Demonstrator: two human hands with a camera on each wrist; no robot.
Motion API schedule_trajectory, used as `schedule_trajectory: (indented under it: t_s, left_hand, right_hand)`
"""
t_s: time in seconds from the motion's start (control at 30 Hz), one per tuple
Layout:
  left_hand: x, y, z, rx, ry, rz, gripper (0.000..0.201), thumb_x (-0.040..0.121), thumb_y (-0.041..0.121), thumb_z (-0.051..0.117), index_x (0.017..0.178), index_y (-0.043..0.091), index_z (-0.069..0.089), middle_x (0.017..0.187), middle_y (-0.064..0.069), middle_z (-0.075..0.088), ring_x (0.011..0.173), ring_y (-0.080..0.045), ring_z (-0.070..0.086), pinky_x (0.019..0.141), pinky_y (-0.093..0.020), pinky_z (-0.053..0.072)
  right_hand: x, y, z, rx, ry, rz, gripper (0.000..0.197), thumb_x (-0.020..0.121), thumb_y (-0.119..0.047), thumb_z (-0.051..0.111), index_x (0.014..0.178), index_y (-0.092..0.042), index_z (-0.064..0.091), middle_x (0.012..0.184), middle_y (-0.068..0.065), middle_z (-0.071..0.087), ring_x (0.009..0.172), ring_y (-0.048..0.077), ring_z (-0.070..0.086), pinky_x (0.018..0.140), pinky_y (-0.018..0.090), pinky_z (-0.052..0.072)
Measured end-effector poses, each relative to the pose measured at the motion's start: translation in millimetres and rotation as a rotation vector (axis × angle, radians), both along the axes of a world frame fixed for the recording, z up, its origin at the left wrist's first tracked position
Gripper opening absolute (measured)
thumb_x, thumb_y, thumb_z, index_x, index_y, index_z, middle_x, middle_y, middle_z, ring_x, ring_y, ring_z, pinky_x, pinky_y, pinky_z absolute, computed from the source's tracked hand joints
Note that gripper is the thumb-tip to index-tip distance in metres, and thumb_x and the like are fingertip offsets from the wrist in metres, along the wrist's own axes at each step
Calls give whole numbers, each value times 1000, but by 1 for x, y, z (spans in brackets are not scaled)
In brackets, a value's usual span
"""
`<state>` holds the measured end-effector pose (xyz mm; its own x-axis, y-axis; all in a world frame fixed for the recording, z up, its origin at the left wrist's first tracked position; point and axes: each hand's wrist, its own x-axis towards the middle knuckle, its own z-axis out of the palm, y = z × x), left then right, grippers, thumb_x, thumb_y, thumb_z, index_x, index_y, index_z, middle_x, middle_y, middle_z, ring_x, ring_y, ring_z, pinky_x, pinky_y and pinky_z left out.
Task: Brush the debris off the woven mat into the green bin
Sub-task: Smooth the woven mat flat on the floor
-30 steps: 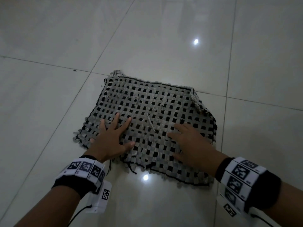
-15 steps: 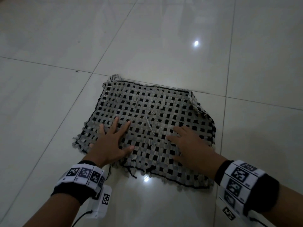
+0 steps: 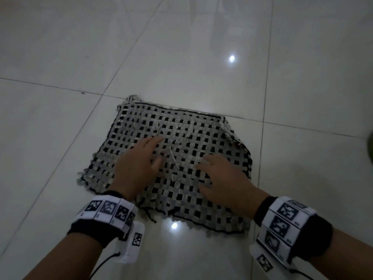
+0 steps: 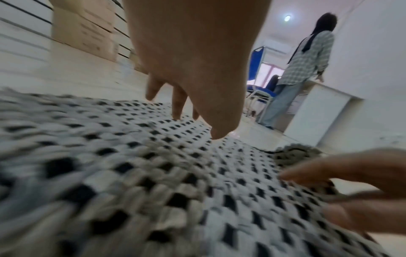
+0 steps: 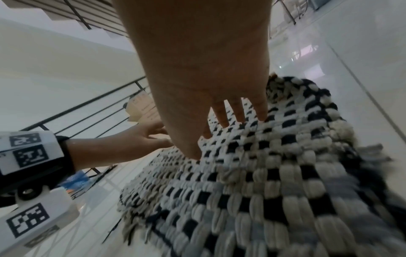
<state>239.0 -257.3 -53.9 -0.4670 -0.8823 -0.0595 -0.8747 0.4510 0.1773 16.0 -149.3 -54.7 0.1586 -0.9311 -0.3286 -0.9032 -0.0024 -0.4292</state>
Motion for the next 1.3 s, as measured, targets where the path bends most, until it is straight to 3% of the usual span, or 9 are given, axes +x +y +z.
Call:
schedule_trajectory:
  t_s: [0.13,0.23,0.33,0.5,0.7,0.87,1.0,1.13,1.3]
  left_hand:
    - [-68,-6,-3,-59,55,-169,49,97,33,51,145,31,41,145,0,49,130,-23,46,104,-41,45]
    - [-97,-4,-25,151,-119,-179,60,103,53,27,157,39,4,167,1,-3,154,-28,-3,121,-59,11]
    - [-103,12,-53,325,-208,-153,64,99,63,6,149,43,-28,157,8,-39,147,-25,-33,116,-64,-13]
    - [-103,18,-64,273,-156,-118,63,99,61,8,147,45,-30,156,10,-40,145,-25,-36,113,-68,-14]
    - [-104,18,-63,280,-160,-126,61,99,61,8,148,48,-28,156,10,-40,144,-24,-37,112,-67,-17]
    - [-102,19,-62,277,-153,-125,62,99,62,8,149,48,-26,156,10,-39,144,-23,-38,113,-67,-17]
    - [-102,20,-62,259,-163,-119,61,100,62,8,150,47,-24,157,10,-39,144,-23,-37,114,-65,-16]
    - [-101,21,-62,233,-155,-117,62,100,62,8,150,46,-25,157,10,-38,146,-23,-35,115,-65,-14]
    - [-102,21,-66,219,-163,-114,62,100,63,7,150,46,-24,158,9,-37,146,-24,-34,115,-65,-13]
  right_hand:
    - [-13,-23,9,-213,218,52,41,96,-23,53,134,-7,57,145,18,47,138,34,36,115,50,33]
    - [-23,-35,0,-221,390,160,48,99,-25,48,142,-2,49,156,20,35,148,36,24,122,51,17]
    - [-35,-43,-11,-285,512,237,55,96,-34,47,139,0,54,150,20,46,143,34,37,120,51,26]
    - [-56,-49,-33,-252,520,206,71,96,-43,15,149,-2,38,158,19,32,148,32,27,122,50,18]
    - [-81,-54,-41,-343,499,161,59,100,-36,24,146,-4,44,155,17,39,147,32,30,122,51,19]
    - [-106,-46,-64,-179,323,-146,68,101,-53,15,159,-18,7,168,2,-2,154,18,-4,123,50,5]
    - [-114,-47,-74,-147,238,-267,69,103,-51,10,158,-14,-7,166,2,-14,153,15,-13,125,43,2]
    - [-118,-51,-69,-114,213,-463,73,103,-51,13,157,-4,-5,165,15,-11,153,24,-8,125,40,4]
    - [-105,-49,-75,-254,233,-335,66,102,-42,15,158,-8,6,167,8,0,154,22,-1,125,41,8]
